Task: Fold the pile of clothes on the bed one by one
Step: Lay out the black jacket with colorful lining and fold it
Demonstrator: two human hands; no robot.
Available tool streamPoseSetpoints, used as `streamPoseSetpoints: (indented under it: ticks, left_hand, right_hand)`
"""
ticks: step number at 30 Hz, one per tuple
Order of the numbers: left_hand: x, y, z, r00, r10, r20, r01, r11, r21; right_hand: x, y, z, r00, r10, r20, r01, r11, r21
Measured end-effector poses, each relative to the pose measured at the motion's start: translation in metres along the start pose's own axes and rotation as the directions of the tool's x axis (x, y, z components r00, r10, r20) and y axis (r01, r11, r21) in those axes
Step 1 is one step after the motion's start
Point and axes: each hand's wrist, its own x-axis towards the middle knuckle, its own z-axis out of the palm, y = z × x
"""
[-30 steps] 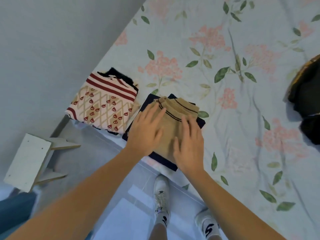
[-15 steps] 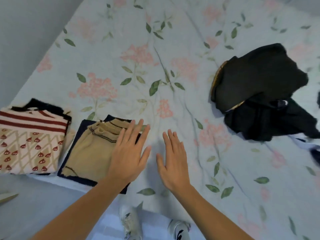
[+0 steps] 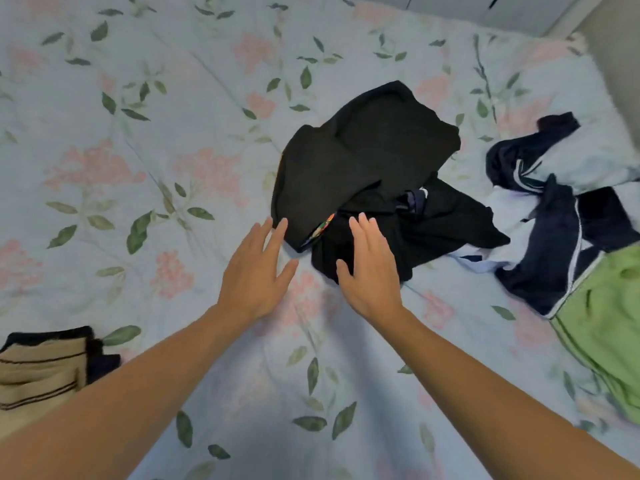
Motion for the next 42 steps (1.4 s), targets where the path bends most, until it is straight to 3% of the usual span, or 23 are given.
streamPoseSetpoints:
  ticks: [2, 6, 8, 11, 14, 19, 24, 30, 35, 39, 42]
  left_hand:
    - [0.033, 0.017, 0.009, 0.998, -0.048, 0.033, 0.049, 0.998, -0.040]
    - [0.101, 0.034, 0.034, 0.949, -0.278, 0.147, 0.289, 0.955, -0.065]
    - [0.122, 0.032, 0.050, 0.935, -0.328, 0.136, 0.341, 0.936, -0.088]
    - [0.127, 0.019, 0.057, 0.955, -0.294, -0.026, 0.294, 0.956, -0.025]
    - [0.114, 0.001, 0.046, 0.960, -0.240, -0.142, 0.239, 0.971, -0.028]
    - [0.071, -0.023, 0.011, 0.976, -0.164, -0.145, 0.141, 0.978, -0.153]
    - [0.034, -0.043, -0.021, 0.980, -0.108, -0.167, 0.073, 0.977, -0.198]
    - [-0.046, -0.077, -0.052, 0.983, -0.118, -0.137, 0.092, 0.978, -0.187]
    - [-0.140, -0.097, -0.069, 0.978, -0.209, 0.005, 0.204, 0.952, -0.229]
    - [-0.206, -0.115, -0.063, 0.970, -0.245, -0.001, 0.244, 0.965, -0.096]
    - [-0.218, -0.113, -0.054, 0.982, -0.186, 0.013, 0.186, 0.977, -0.100]
  right_hand:
    - [0.029, 0.023, 0.000, 1.000, -0.013, 0.014, 0.014, 0.999, -0.035]
    - [0.086, 0.054, 0.004, 0.994, -0.048, 0.100, 0.055, 0.996, -0.066]
    - [0.108, 0.061, 0.009, 0.985, -0.066, 0.159, 0.076, 0.995, -0.062]
    - [0.127, 0.064, 0.018, 0.975, -0.074, 0.210, 0.094, 0.992, -0.085]
    - [0.123, 0.059, 0.025, 0.981, -0.138, 0.139, 0.158, 0.976, -0.148]
    - [0.124, 0.028, 0.018, 0.961, -0.268, 0.067, 0.275, 0.948, -0.160]
    - [0.126, 0.001, 0.016, 0.956, -0.290, 0.043, 0.293, 0.948, -0.123]
    - [0.064, -0.052, 0.025, 0.935, -0.352, 0.032, 0.351, 0.936, 0.028]
    - [-0.030, -0.103, 0.042, 0.954, -0.299, 0.030, 0.293, 0.947, 0.135]
    - [-0.094, -0.144, 0.055, 0.942, -0.330, 0.053, 0.318, 0.933, 0.169]
    - [-0.119, -0.156, 0.070, 0.926, -0.365, 0.099, 0.346, 0.924, 0.163]
